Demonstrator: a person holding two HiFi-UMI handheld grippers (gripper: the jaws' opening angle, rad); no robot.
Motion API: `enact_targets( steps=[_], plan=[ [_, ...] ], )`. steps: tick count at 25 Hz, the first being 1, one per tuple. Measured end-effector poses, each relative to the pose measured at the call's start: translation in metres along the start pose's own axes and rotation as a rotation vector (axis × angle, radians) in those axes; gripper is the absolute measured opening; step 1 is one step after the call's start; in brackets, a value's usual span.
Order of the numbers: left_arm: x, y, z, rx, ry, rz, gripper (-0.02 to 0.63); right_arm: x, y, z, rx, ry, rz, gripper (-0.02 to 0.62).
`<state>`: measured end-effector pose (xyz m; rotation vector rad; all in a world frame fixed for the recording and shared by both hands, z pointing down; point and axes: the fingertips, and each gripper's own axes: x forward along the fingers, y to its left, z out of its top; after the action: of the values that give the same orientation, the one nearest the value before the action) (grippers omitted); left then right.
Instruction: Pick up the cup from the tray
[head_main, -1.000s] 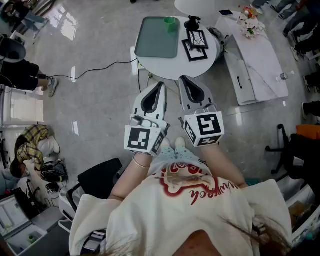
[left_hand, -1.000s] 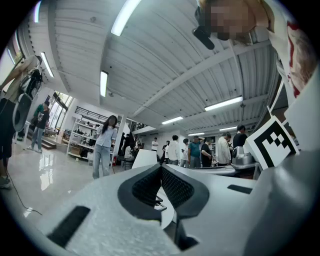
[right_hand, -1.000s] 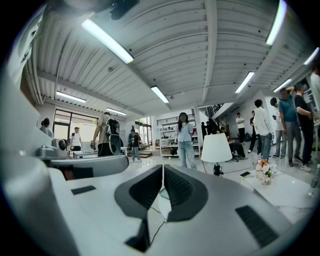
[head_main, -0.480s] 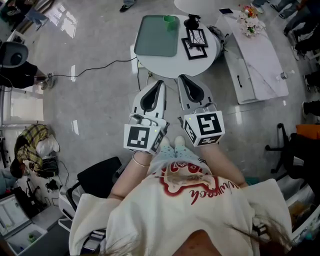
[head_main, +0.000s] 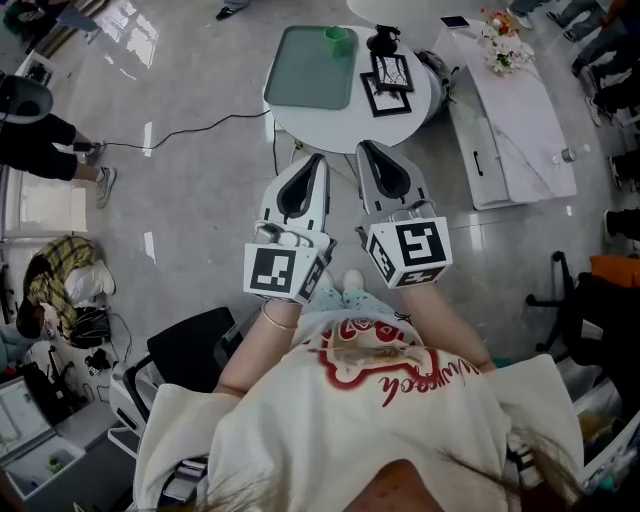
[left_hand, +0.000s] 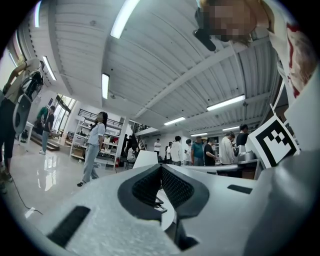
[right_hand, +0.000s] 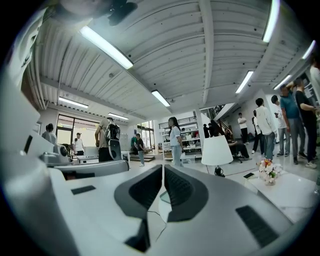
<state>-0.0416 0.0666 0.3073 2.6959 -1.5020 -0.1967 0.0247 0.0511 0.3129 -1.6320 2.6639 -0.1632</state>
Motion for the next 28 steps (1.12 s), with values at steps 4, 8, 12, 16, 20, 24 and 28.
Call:
enact_targets(
  steps=[4,8,12,16,20,24,28],
  plan=[
    [0.002,-0.004,-0.001,0.006,-0.01,0.031,0.012,0.0,-0.006,-0.001,-0.007,-0.002,0.029,0.031],
    [0.005,-0.002,-0.01,0.003,0.003,0.05,0.014,0.005,-0.008,-0.011,0.006,0.018,0.052,0.031],
    [0.021,0.012,-0.011,0.007,-0.012,0.063,0.014,0.025,-0.014,-0.012,-0.001,0.016,0.065,0.031],
    [0.046,0.03,-0.008,0.007,-0.017,0.061,0.014,0.05,-0.026,-0.006,-0.007,0.006,0.059,0.031],
    [0.073,0.051,-0.006,0.013,-0.021,0.052,0.012,0.08,-0.041,-0.001,-0.006,-0.004,0.044,0.031],
    [0.101,0.077,-0.013,0.003,-0.012,0.043,0.014,0.116,-0.054,-0.002,-0.005,-0.001,0.024,0.031],
    [0.138,0.109,-0.007,0.003,-0.009,0.027,0.012,0.161,-0.067,0.003,-0.007,0.0,0.004,0.031]
  ],
)
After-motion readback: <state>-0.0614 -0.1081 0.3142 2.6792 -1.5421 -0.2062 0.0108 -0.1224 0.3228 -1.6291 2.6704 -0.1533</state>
